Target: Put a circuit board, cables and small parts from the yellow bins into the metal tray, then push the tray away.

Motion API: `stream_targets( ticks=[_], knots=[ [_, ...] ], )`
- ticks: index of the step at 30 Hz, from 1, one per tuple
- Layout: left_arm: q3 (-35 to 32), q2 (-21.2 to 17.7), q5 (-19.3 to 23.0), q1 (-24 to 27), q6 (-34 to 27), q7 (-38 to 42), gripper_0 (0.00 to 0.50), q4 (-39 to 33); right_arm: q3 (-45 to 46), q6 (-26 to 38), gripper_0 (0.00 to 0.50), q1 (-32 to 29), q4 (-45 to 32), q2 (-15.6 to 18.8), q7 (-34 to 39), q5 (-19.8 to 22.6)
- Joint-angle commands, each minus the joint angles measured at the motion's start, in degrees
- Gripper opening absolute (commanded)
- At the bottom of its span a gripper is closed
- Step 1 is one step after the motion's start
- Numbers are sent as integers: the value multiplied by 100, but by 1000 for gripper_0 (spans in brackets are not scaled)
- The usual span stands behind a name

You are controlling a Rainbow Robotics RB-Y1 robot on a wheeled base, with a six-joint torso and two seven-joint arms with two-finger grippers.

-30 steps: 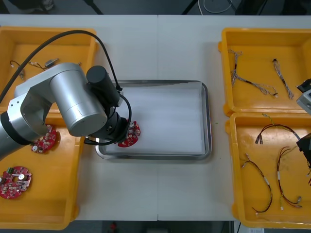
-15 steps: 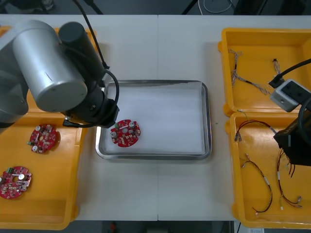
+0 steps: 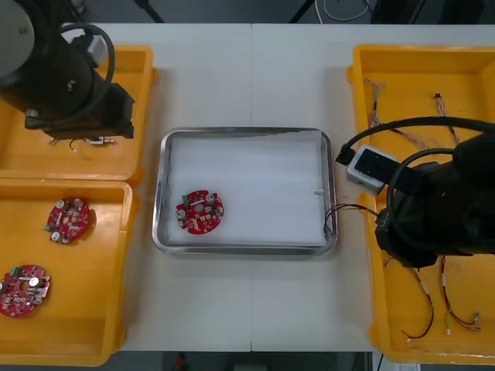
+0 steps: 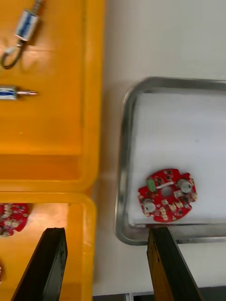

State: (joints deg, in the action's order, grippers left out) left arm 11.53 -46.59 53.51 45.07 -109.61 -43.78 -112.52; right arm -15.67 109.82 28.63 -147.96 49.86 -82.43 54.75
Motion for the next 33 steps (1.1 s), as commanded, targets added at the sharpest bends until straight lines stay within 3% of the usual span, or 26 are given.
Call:
stream_targets(
  ticks=[1, 6, 9, 19, 27, 33],
  knots=[
    [-485, -509, -51, 256, -39, -1027, 500, 573, -639, -22, 0, 555, 242, -188, -335, -263],
    [-854, -527, -658, 256, -39, -1686, 500, 1320, -1228, -58, 0, 1048, 760, -777, -590, -668],
    [-1004, -527, -886, 256, 203, -2056, 500, 1716, -1544, -251, 0, 1215, 1042, -961, -1047, -1037],
    [-1250, -527, -1194, 256, 1478, -2908, 500, 3008, -2256, -1051, 0, 1452, 2114, -1436, -2111, -1810],
    [-1268, -518, -1238, 265, 2436, -3189, 500, 3957, -2827, -1648, 0, 1443, 2870, -1822, -2190, -2338],
    [-1268, -483, -1185, 265, 2963, -3268, 500, 4431, -3381, -2114, 0, 1443, 3239, -1831, -2216, -2610]
  ],
)
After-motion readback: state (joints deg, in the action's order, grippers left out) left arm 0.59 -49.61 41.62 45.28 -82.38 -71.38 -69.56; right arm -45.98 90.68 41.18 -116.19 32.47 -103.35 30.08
